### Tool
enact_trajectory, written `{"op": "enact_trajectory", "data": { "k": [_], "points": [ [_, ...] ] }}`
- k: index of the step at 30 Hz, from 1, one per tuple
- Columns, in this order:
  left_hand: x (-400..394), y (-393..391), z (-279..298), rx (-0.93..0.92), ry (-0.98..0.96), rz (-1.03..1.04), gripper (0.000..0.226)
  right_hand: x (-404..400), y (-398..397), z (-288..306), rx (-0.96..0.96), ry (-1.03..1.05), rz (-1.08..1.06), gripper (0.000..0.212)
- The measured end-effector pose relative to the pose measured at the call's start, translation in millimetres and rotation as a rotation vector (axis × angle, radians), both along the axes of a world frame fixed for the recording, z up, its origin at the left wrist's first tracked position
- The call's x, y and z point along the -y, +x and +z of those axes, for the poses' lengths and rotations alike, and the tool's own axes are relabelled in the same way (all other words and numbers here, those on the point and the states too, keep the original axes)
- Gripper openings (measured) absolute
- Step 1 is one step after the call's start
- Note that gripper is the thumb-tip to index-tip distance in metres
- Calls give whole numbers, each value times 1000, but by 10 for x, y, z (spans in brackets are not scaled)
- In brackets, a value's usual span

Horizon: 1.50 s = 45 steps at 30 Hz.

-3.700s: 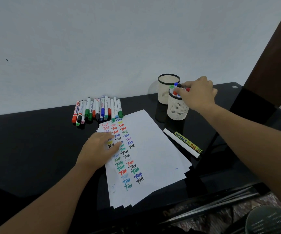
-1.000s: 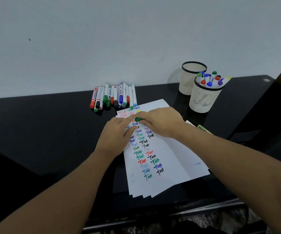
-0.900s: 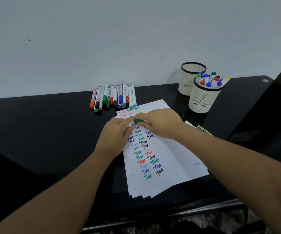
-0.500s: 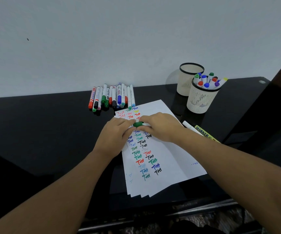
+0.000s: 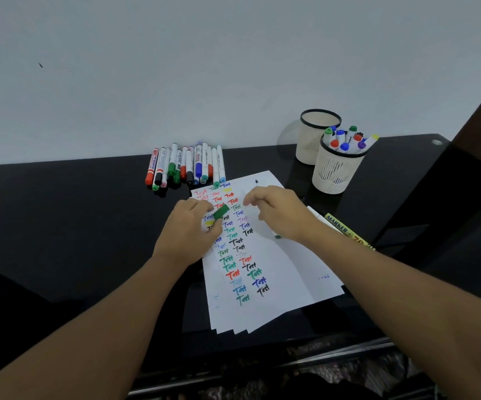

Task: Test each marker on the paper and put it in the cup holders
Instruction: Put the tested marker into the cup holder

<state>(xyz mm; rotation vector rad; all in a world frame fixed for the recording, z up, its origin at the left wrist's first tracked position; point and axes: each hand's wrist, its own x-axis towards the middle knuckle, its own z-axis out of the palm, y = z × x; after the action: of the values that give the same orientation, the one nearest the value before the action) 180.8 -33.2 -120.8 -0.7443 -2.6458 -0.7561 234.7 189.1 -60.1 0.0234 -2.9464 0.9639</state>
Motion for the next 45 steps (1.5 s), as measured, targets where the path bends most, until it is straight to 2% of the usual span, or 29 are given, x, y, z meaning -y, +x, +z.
{"op": "enact_trajectory", "data": {
  "k": [2,4,7,11,13,15,16,21,24,29,40,45],
  "points": [
    [2,-5,6,25,-9,-29,47,11,66,0,21,-255,-97,36],
    [0,-19,12,5,-42,-110,47,-7,135,-25,38,-388,-120,44],
    [14,-78,-12,-75,-128,-219,39,-28,246,-70,5,-364,-119,38],
    [9,-72,-34,-107,-106,-202,31,45,395,-99,-105,-490,-173,10],
    [5,-49,-30,-99,-84,-183,30,120,458,-116,-97,-547,-225,27],
    [5,-42,-29,-80,-79,-169,31,178,524,-174,-84,-539,-276,42],
    [8,-45,-29,-71,-84,-163,31,201,563,-209,-96,-520,-279,42],
    [28,-33,-19,-100,-92,-174,25,184,635,-337,-169,-538,-263,7],
    [20,-19,-16,-110,-102,-161,24,165,667,-344,-155,-554,-249,7],
    [3,-12,-3,-55,-110,-132,32,167,732,-396,-90,-514,-249,20],
    [3,1,3,-6,-114,-117,38,168,703,-406,-80,-449,-230,8],
    [4,3,16,9,-144,-115,44,172,697,-412,-85,-437,-229,11]
  ]
}}
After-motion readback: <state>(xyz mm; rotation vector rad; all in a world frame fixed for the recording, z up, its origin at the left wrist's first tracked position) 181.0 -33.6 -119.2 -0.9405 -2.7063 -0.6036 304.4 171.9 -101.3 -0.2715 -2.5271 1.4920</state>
